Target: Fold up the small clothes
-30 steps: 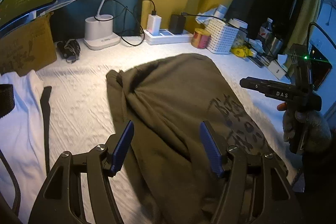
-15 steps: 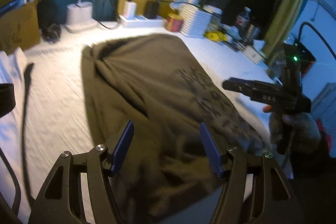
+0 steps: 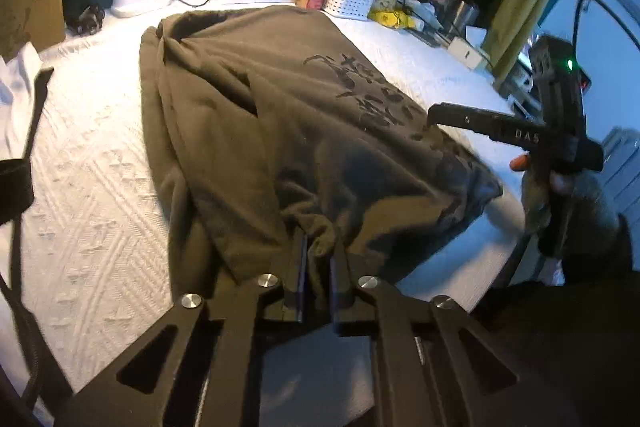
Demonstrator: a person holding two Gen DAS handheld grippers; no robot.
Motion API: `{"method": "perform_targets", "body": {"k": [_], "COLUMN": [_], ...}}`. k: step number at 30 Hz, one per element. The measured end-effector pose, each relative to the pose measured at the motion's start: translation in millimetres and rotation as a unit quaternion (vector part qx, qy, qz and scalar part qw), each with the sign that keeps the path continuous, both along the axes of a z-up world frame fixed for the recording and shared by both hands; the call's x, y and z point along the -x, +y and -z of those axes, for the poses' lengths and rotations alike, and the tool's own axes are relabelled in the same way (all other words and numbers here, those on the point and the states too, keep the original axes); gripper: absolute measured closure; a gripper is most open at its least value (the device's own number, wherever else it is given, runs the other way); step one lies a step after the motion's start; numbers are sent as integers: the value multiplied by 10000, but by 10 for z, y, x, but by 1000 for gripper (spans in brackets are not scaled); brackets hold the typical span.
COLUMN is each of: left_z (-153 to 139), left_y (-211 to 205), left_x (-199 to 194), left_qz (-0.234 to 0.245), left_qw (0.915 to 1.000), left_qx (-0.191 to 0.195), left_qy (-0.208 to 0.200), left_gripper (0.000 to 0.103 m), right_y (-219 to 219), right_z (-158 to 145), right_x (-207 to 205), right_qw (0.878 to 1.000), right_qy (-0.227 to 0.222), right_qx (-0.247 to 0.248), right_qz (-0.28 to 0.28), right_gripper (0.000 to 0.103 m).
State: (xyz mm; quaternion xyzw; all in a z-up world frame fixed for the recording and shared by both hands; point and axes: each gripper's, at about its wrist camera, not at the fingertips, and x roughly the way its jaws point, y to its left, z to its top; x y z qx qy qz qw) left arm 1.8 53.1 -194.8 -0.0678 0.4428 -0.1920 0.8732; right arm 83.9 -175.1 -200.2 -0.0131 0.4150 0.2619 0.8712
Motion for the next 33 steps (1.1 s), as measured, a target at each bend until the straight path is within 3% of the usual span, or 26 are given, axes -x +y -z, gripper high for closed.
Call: {"method": "perform_targets", "body": {"k": [7, 20, 21, 25, 28, 30, 33], "left_z": [-311, -5, -1, 18, 11, -6, -109], "left_y": [214, 227, 224, 207, 191, 173, 219], "left_x": [249, 276, 280, 274, 283, 310, 357], "left_qz": [-197, -290, -284, -340, -342, -296, -674], "left_qw": [9988, 9990, 9990, 9989, 9989, 9990, 9968], "left_qx": [-210, -337, -344, -320, -327, -332, -355], "left_qy": [-398, -23, -16, 43, 62, 49, -243], "left_gripper": [97, 95, 94, 92, 82, 58, 52], "right_y": [34, 23, 46, 115, 51, -5, -95], "right_z": [76, 202, 207, 215, 196, 179, 166], "right_x": [151, 620, 667, 777, 782, 811, 854], "right_qw": [10000, 9996, 9994, 9985, 9988, 9990, 9991], "right_qy": [-3, 21, -39, -140, -128, -158, -111], "right_qx": [90, 123, 173, 280, 212, 289, 342], "right_qz": [-31, -261, -312, -445, -427, -315, -214], "right_gripper": [57, 58, 60, 84, 91, 94, 94]}}
